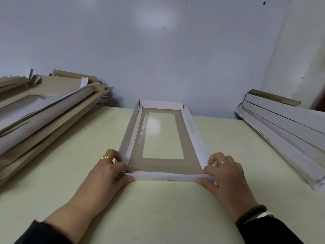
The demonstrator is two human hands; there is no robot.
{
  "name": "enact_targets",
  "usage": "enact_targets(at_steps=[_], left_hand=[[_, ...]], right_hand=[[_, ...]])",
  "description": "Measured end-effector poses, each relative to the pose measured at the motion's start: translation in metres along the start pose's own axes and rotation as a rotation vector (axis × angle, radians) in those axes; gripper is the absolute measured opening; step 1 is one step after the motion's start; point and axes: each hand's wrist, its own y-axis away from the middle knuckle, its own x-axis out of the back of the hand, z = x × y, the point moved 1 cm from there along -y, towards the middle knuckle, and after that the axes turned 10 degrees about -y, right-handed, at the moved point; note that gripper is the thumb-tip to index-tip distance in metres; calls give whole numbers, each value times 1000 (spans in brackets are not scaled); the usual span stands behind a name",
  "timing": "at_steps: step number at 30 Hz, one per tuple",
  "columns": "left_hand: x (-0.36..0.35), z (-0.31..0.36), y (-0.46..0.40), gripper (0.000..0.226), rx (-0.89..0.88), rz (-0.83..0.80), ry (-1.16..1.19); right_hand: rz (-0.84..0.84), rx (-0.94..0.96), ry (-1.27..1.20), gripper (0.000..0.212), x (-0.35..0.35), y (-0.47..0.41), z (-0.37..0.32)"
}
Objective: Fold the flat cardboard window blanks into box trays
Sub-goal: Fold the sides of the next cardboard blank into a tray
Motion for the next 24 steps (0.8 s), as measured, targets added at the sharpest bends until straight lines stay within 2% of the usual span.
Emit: enact_targets(at_steps=[4,7,9,10,12,15,17,20,22,24], left_hand=[[3,5,-1,57,-55,92,-242],[9,15,-3,68,-88,156,-310],[8,24,-5,72,-151,84,-281],[6,29,-5,69,-187,24,-235],[0,45,-3,48,-288,-53,-193],[-9,61,-4,17,-397,-2,-206],[-10,62,-7,14,-381,-1,-185],[-12,59,-7,23,-325,-48,-166],[-12,59,-5,22,-327,-57,-163],[-9,61,-4,15,-338,-7,-195]], right_hand=[[-1,150,82,27,-1,-1,-7],[-59,232,98,27,-3,0,-9],[-77,258,70,27,-3,0,-13],[-76,277,50,28,-4,0,-16],[-93,309,3,32,-8,0,-28],[-158,306,-86,36,-14,0,-40],[-207,226,-242,38,-14,0,-37],[-193,44,-489,46,-9,-1,-25],[-232,16,-485,57,-9,0,-19],[-310,42,-443,59,-11,1,-15]])
